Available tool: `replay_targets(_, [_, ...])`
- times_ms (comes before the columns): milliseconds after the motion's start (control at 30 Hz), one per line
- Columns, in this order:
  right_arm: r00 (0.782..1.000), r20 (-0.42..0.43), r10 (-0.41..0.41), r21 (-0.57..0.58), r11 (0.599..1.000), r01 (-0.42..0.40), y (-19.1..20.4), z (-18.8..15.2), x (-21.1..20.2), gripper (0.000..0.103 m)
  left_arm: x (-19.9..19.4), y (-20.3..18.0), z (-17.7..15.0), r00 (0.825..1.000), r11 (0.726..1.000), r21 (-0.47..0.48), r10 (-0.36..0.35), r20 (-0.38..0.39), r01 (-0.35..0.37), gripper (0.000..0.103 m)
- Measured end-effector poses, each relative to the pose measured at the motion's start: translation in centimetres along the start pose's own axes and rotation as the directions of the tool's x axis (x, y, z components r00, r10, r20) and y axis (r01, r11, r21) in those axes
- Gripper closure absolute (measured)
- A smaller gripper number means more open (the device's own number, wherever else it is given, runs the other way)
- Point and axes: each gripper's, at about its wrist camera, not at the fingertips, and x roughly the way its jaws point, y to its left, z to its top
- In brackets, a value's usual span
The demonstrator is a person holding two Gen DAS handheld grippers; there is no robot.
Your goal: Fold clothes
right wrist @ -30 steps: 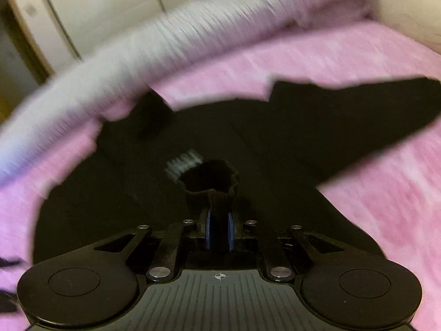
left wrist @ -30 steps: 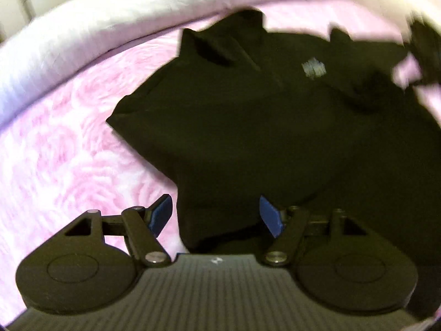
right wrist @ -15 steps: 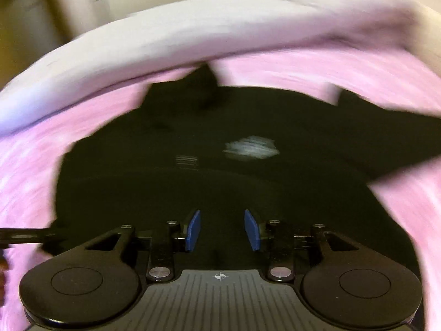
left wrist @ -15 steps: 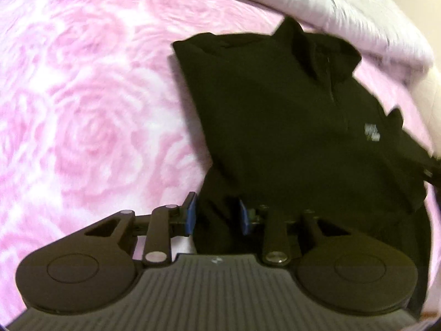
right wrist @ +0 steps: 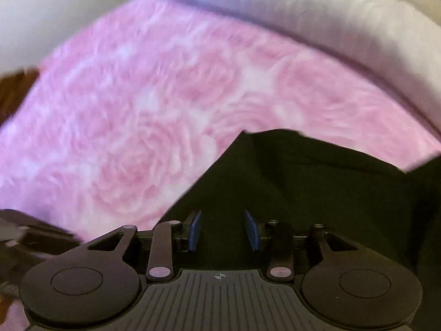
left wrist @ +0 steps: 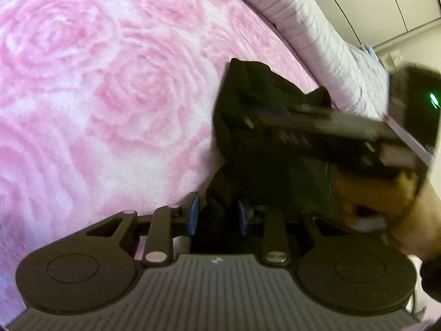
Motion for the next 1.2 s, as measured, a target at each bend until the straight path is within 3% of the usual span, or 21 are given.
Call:
replay_targets(100, [0.999,0.027,0.028,0.015,0.999,-0.029,-1.1,1.3,1.3,0.065,-1.0,-0.9,-0.2,0.999,0.998,0.057,0.038,0.014,-0.039,0.075])
replay_targets(167, [0.997,0.042,0.061,0.077,0.995,-0.064,-2.4,1.8,0.9,0.065,-2.4,-3.6,-0.5,0.996,0.960,0.269,0.060,0.063,-0.075,0.073])
replay_targets(200, [0.996,0.056,0.074,0.114,0.990,-0.080,-3.0,2.0,0.5,0.065,-3.0,-4.7,-0.6,0.997,0.934,0.353,0.028,0.066,-0.049,0.073])
replay_targets(300, [0.988,0.143,0.061,0.247,0.964,-0.095,-4.6,1.3,-2.6,0.065,-2.7,-6.2,-0.3,0.998,0.886,0.459,-0.065,-0.016,0.065,0.073])
replay_targets(367, [0.981,0.191,0.037,0.349,0.932,-0.103,-5.5,-0.1,-4.5,0.065,-1.2,-6.7,-0.1,0.994,0.843,0.526,-0.084,-0.073,0.110,0.073])
replay_targets(433, [0.979,0.203,0.005,0.417,0.904,-0.091,-5.7,-1.8,-6.0,0.065,0.8,-5.7,0.4,0.993,0.851,0.517,-0.034,-0.115,0.089,0.077])
replay_targets(500, [0.980,0.197,-0.019,0.457,0.886,-0.075,-5.6,-3.4,-7.0,0.065,2.0,-4.9,0.9,0.990,0.860,0.505,-0.008,-0.139,0.078,0.100])
replay_targets(567, [0.985,0.171,-0.018,0.477,0.876,-0.067,-4.9,-5.1,-7.4,0.065,2.2,-4.3,1.1,0.989,0.866,0.493,-0.012,-0.144,0.082,0.100])
replay_targets(700, [0.997,0.072,0.016,0.446,0.894,-0.047,-3.4,-7.7,-5.6,0.065,2.5,-3.0,1.6,0.988,0.878,0.470,-0.019,-0.154,0.091,0.100])
replay_targets(800, [0.997,0.081,-0.017,0.419,0.908,-0.018,-2.5,-9.2,-6.1,0.065,2.7,-3.1,1.7,0.987,0.892,0.445,-0.006,-0.159,0.077,0.100])
replay_targets(900, [0.997,0.052,-0.063,0.460,0.887,0.032,-2.0,-11.3,-7.7,0.065,2.9,-3.9,1.4,0.988,0.877,0.478,0.029,-0.154,0.049,0.100])
replay_targets(1000, [0.991,0.012,-0.136,0.532,0.840,0.108,-2.5,-15.7,-9.8,0.065,3.1,-4.5,1.5,0.987,0.869,0.494,0.054,-0.154,0.030,0.100])
replay_targets(1067, [0.982,-0.006,-0.188,0.597,0.787,0.154,-3.2,-19.0,-11.7,0.066,3.3,-5.0,1.5,0.986,0.859,0.512,0.074,-0.153,0.015,0.100])
replay_targets(1133, [0.966,-0.039,-0.255,0.651,0.727,0.218,-3.8,-22.2,-13.6,0.066,3.5,-5.6,1.3,0.984,0.842,0.539,0.099,-0.147,-0.004,0.100])
replay_targets(1200, [0.948,-0.059,-0.314,0.737,0.627,0.253,-4.8,-25.8,-15.5,0.068,3.7,-6.2,1.0,0.982,0.829,0.559,0.128,-0.138,-0.029,0.100])
